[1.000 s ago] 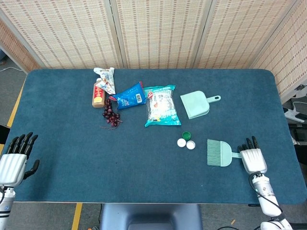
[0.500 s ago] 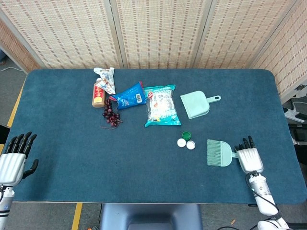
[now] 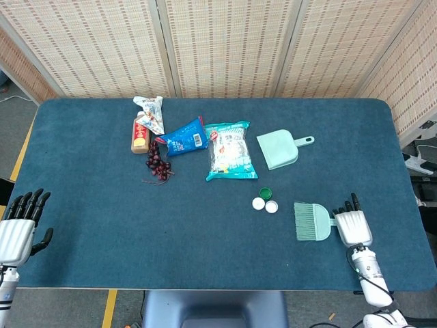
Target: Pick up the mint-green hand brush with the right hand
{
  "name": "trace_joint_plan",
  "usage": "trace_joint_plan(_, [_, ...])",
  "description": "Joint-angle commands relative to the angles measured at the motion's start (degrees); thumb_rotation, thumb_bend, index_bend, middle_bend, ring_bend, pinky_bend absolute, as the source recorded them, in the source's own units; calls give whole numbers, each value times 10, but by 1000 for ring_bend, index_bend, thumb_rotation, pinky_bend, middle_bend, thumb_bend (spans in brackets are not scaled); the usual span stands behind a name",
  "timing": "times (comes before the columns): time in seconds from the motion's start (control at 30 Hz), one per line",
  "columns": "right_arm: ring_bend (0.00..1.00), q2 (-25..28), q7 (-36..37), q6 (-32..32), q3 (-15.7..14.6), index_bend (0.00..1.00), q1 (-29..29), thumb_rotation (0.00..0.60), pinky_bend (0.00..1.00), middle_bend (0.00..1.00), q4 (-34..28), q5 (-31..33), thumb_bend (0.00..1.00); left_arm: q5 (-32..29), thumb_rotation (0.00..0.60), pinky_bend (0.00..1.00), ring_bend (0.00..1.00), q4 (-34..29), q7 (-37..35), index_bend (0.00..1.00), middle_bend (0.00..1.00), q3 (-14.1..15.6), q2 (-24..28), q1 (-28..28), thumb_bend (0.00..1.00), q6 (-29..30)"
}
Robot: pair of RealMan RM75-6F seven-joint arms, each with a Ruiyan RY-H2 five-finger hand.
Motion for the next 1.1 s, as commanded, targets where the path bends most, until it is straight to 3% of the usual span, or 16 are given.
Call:
trace_joint_plan(0.03, [319, -5, 6, -1, 0, 688, 1, 600, 0, 588, 7, 0, 286, -1, 600, 90, 0, -2, 1, 0, 0, 0, 1, 0, 399, -1])
trace_joint_plan(0.4, [549, -15, 44, 21, -5, 915, 5, 600, 23, 831, 44, -26, 473, -3, 600, 90, 0, 1, 2, 0, 0, 0, 0, -1, 399, -1])
trace_joint_plan(0.6, [601, 18, 16, 28, -6, 966, 8, 600, 23, 881, 22, -32, 500, -2, 600, 90, 0, 3, 2, 0, 0, -1, 0, -1, 401, 0])
trace_joint_plan(0.9, [621, 118, -23, 54, 11, 987, 16, 600, 23, 895, -112, -38, 506, 1, 600, 90, 0, 2, 5, 0, 0, 3, -2, 4, 399, 7])
trace_joint_plan(1.1, [621, 182, -125, 60, 29, 987, 39, 600, 23, 895, -249, -47, 506, 1, 600, 90, 0, 3, 3, 0, 0, 5, -3, 5, 401, 6])
